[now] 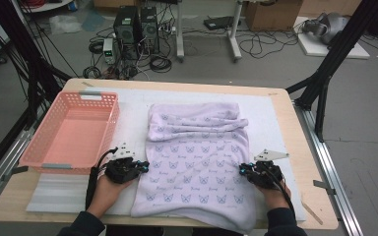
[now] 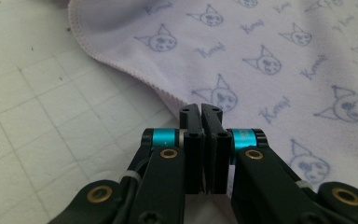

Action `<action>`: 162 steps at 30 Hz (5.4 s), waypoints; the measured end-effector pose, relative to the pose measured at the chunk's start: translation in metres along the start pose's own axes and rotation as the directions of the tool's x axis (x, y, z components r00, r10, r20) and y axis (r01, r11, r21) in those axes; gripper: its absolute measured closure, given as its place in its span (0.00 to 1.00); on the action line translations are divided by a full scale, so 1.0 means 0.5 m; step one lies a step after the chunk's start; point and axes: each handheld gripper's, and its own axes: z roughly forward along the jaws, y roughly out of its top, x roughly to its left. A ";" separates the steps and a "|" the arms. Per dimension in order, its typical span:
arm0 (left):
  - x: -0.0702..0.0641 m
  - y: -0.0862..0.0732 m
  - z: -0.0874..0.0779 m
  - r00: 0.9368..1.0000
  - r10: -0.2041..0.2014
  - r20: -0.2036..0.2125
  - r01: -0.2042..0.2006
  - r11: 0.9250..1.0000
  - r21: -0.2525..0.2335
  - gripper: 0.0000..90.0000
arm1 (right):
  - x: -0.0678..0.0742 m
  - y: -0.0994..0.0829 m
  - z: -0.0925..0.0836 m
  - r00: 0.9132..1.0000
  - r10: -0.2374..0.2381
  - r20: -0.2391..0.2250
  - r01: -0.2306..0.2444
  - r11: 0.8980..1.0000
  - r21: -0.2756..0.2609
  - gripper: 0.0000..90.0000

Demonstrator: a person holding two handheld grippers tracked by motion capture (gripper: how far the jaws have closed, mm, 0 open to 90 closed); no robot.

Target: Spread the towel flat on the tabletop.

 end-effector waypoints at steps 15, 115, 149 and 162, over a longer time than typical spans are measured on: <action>0.056 0.046 0.042 0.974 -0.078 -0.214 0.064 0.995 -0.074 0.98 | -0.035 0.062 0.060 0.987 -0.057 0.153 0.065 0.997 -0.050 0.96; -0.061 0.000 0.016 0.991 0.102 -0.084 -0.103 0.995 -0.008 0.89 | 0.018 -0.061 -0.057 0.995 0.068 0.069 -0.066 0.997 -0.029 0.91; -0.076 -0.048 -0.087 0.998 0.029 0.054 -0.028 1.000 -0.007 0.95 | 0.070 -0.105 -0.143 0.999 -0.009 -0.044 0.009 1.000 -0.002 0.96; -0.033 -0.027 -0.085 0.994 -0.097 0.047 0.103 0.984 -0.143 0.50 | 0.051 -0.077 -0.138 0.998 0.062 0.017 -0.059 0.991 -0.119 0.60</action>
